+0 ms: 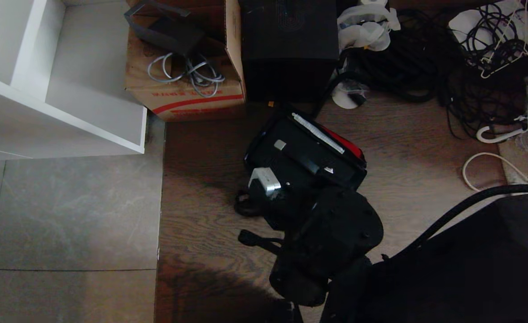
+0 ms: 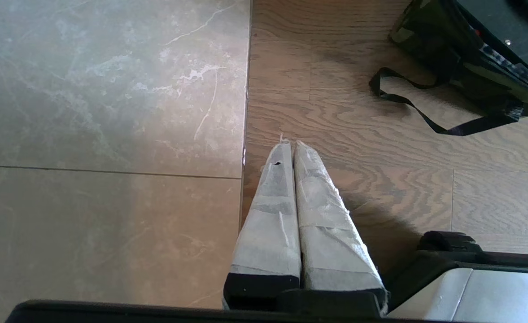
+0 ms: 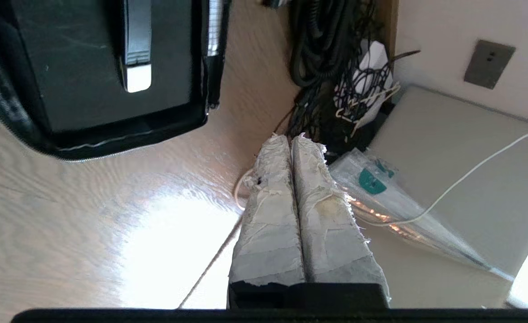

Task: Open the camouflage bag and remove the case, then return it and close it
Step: Lift the black box

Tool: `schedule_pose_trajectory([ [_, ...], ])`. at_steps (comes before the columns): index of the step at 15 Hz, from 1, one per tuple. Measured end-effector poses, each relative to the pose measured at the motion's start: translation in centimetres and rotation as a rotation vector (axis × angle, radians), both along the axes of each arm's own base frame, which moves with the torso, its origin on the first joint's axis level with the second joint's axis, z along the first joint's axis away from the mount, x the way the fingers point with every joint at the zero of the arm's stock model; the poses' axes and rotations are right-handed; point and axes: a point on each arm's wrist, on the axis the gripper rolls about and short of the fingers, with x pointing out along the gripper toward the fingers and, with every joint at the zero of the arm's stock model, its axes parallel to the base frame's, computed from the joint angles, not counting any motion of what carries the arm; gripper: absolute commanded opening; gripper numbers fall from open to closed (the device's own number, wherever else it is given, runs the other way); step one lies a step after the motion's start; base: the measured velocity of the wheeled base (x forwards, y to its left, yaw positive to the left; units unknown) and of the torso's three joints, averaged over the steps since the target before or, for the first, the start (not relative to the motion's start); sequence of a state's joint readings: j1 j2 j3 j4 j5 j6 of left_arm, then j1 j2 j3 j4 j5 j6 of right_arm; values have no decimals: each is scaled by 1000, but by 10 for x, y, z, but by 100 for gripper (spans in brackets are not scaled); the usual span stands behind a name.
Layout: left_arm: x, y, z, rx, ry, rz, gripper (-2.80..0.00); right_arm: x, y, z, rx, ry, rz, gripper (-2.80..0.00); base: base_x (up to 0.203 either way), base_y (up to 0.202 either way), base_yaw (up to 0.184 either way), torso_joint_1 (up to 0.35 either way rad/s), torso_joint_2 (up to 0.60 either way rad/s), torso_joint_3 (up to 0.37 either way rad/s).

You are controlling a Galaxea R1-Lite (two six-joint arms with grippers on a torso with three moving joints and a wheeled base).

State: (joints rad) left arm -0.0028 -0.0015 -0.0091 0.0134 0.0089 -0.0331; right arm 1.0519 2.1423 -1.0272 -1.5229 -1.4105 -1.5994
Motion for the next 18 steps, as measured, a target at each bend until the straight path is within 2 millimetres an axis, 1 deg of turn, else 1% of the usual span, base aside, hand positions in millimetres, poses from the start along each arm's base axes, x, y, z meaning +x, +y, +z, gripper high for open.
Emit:
schedule_pose_trajectory([
  [3, 0, 0, 0, 0, 0, 0, -280, -3, -4, -7, -9, 8, 4, -280, 0, 0, 0, 0, 0, 0],
  [6, 0, 0, 0, 0, 0, -1, -280, 8, 2, -12, -15, 9, -9, -280, 0, 0, 0, 0, 0, 0],
  [8, 0, 0, 0, 0, 0, -1, -280, 18, 8, -18, -10, 5, -23, -280, 0, 0, 0, 0, 0, 0],
  [9, 0, 0, 0, 0, -1, -1, -280, 24, 9, -24, -17, 9, -32, 0, 0, 0, 0, 0, 0, 0],
  [11, 0, 0, 1, 1, -12, -1, -280, 34, 11, -36, -36, 17, -41, 0, 0, 0, 0, 0, 0, 0],
  [13, 0, 0, 1, 1, -18, -3, -280, 47, 20, -45, -18, 1, -41, 0, 0, 0, 0, 0, 0, 0],
  [16, 0, 0, 1, 1, -17, -2, -280, 72, 37, -42, 66, -61, -52, 0, 0, 0, 0, 0, 0, 0],
  [17, 0, 0, 1, 2, -17, -2, -280, 82, 40, -43, 84, -83, -52, 0, 0, 0, 0, 0, 0, 0],
  [18, 0, 0, 1, 2, -17, -2, -280, 93, 42, -48, 79, -94, -46, 0, 0, 0, 0, 0, 0, 0],
])
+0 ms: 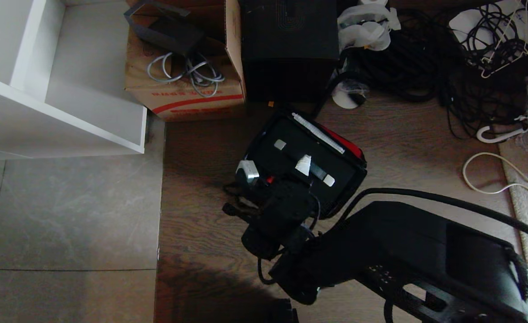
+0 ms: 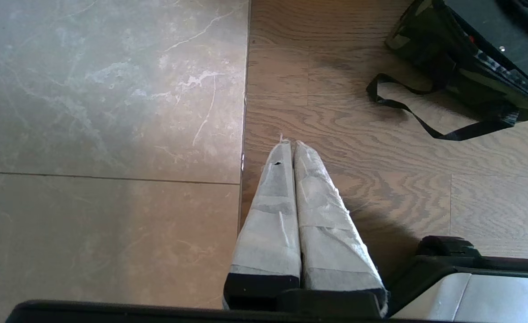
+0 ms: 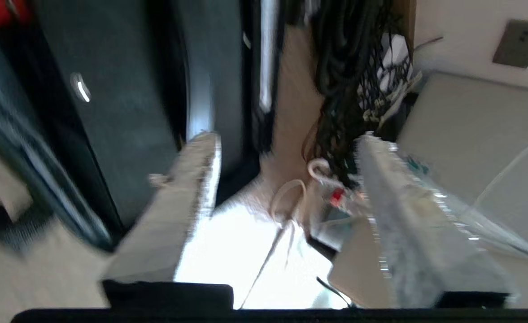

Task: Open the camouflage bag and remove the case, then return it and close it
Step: Lift the black box

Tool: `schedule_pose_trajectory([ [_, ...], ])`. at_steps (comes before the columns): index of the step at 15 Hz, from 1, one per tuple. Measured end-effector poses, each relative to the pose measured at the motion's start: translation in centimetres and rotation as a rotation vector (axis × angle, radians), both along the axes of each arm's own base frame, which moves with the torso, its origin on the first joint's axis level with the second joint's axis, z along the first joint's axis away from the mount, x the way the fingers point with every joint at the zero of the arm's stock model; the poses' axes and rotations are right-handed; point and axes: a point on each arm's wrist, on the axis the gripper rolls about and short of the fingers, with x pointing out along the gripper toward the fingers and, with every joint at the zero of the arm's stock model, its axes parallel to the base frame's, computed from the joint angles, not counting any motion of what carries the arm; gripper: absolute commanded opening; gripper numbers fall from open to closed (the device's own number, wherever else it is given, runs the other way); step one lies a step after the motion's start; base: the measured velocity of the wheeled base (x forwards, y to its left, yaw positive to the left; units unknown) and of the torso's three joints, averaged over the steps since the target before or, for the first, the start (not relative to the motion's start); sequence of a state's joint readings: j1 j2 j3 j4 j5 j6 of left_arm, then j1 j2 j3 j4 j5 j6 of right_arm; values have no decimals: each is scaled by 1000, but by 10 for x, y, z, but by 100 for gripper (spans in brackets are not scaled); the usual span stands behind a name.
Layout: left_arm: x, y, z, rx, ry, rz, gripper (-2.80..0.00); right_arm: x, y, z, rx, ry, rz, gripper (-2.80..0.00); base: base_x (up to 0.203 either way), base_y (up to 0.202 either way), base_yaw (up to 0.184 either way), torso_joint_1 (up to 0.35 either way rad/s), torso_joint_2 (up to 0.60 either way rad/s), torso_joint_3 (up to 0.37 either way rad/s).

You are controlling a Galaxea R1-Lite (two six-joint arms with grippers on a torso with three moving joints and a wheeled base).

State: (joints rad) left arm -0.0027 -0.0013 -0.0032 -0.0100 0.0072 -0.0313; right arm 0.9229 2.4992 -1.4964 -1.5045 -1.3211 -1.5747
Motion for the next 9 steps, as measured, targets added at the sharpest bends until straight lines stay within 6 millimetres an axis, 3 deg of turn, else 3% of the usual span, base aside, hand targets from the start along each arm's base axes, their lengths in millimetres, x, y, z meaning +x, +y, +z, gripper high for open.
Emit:
schedule_pose_trajectory([
  [4, 0, 0, 0, 0, -1, 0, -280, 45, -13, -24, -122, -11, 155, 0, 0, 0, 0, 0, 0, 0],
  [9, 0, 0, 0, 0, 0, 0, -280, 66, -8, -36, -18, 63, 428, 0, 0, 0, 0, 0, 0, 0],
])
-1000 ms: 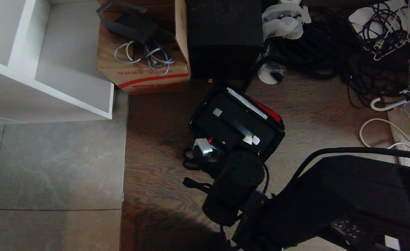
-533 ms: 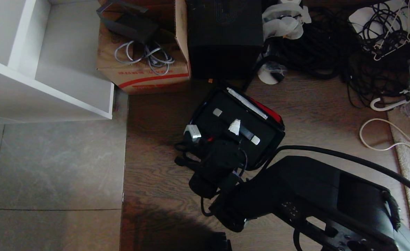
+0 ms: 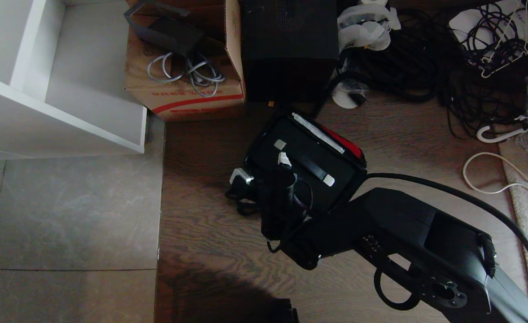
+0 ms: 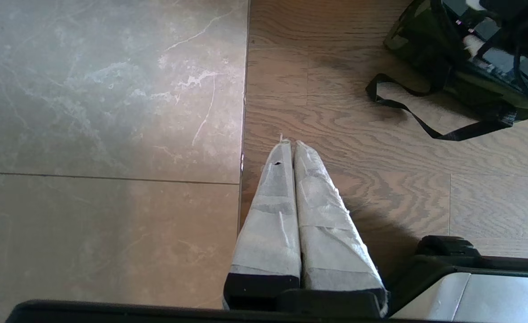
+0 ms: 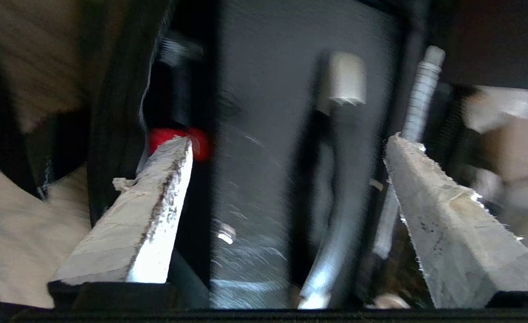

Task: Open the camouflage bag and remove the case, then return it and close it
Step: Lift the black box

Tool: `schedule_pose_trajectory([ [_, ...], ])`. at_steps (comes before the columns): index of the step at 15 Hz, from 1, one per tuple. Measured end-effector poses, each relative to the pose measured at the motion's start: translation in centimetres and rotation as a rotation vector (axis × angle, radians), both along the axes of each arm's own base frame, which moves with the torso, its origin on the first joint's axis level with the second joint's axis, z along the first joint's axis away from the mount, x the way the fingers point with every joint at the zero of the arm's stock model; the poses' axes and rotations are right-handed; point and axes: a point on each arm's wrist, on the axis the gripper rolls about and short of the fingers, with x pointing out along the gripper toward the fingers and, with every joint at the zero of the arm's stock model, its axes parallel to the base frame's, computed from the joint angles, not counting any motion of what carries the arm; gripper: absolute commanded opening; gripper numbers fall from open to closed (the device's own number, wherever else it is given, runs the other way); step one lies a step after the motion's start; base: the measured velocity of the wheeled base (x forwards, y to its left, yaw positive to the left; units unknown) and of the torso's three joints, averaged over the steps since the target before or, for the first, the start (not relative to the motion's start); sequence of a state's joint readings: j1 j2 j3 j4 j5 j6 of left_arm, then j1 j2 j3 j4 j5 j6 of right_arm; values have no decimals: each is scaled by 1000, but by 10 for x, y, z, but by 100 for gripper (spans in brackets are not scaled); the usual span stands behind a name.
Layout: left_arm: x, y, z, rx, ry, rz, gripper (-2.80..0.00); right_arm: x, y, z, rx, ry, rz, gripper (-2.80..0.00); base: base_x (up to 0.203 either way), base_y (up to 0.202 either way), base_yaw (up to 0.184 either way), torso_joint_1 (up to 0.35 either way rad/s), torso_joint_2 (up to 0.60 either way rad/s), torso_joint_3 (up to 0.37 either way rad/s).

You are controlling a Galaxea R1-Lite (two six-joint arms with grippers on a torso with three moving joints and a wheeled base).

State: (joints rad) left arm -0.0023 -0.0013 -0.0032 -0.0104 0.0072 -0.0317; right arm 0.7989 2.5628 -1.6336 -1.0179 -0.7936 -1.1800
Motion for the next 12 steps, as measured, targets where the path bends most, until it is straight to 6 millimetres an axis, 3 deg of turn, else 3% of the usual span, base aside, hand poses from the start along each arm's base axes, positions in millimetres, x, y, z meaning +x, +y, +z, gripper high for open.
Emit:
schedule_pose_trajectory([
  [3, 0, 0, 0, 0, 0, 0, -280, 2, -8, 14, -33, -16, 18, 0, 0, 0, 0, 0, 0, 0],
  [8, 0, 0, 0, 0, 0, 0, -280, -5, -20, 35, -165, -82, -122, 0, 0, 0, 0, 0, 0, 0],
  [12, 0, 0, 0, 0, 0, 0, -280, -10, -25, 34, -197, -133, -147, 0, 0, 0, 0, 0, 0, 0],
])
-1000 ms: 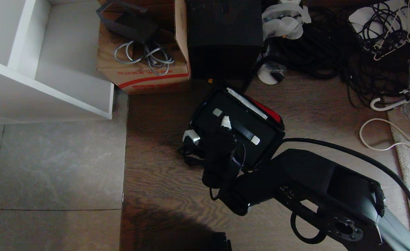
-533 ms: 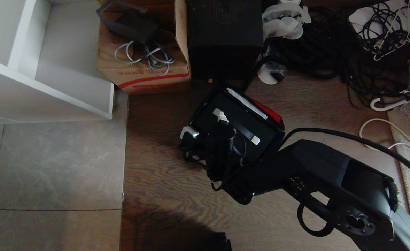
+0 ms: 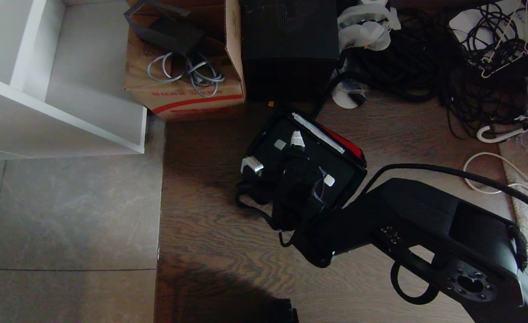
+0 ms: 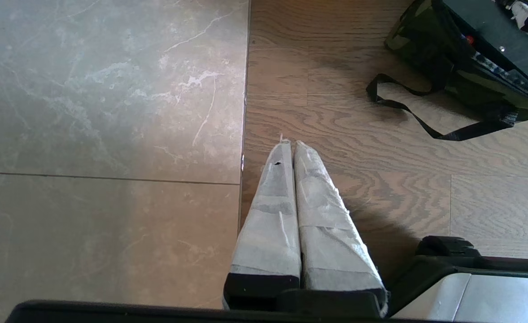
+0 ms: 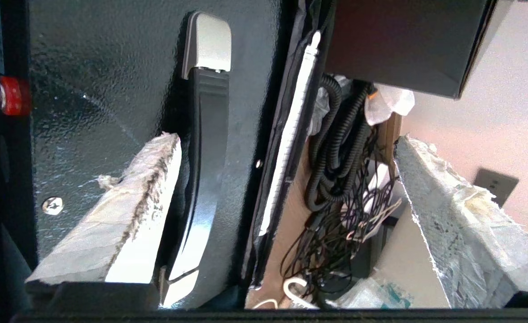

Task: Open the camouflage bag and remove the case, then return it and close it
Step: Lift the black box

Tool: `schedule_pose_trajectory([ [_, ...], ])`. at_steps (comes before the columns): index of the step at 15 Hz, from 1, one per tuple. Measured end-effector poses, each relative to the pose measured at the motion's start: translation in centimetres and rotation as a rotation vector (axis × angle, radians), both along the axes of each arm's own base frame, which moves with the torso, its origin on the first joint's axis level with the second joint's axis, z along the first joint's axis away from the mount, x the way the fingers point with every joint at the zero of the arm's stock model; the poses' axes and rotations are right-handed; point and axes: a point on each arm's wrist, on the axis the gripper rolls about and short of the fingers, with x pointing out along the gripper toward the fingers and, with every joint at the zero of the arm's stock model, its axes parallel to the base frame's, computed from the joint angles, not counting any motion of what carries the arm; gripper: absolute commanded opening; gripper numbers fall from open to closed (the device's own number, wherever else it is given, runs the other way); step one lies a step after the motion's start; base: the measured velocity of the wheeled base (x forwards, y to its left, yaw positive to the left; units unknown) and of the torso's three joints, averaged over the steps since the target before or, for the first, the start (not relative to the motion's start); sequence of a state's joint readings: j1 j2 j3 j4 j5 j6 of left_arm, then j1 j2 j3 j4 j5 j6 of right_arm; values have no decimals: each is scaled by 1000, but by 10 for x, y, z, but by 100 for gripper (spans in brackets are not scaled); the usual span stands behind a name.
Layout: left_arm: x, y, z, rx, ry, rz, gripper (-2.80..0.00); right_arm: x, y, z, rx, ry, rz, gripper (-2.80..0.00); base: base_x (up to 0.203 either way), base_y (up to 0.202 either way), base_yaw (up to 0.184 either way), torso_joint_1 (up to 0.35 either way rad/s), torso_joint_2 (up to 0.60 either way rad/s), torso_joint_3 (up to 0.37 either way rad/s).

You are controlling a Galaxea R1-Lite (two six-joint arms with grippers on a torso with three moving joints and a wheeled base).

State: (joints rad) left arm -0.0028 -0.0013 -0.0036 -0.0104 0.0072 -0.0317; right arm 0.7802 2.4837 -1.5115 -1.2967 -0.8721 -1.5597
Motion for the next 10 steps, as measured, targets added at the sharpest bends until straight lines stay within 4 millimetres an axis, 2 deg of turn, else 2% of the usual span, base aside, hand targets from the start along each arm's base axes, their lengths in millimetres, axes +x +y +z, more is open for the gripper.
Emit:
schedule_pose_trajectory([
  [3, 0, 0, 0, 0, 0, 0, -280, 3, -3, -7, -31, -8, -19, 0, 0, 0, 0, 0, 0, 0],
  [10, 0, 0, 0, 0, 1, 1, -280, 23, -17, -31, -49, 16, -83, 0, 0, 0, 0, 0, 0, 0],
])
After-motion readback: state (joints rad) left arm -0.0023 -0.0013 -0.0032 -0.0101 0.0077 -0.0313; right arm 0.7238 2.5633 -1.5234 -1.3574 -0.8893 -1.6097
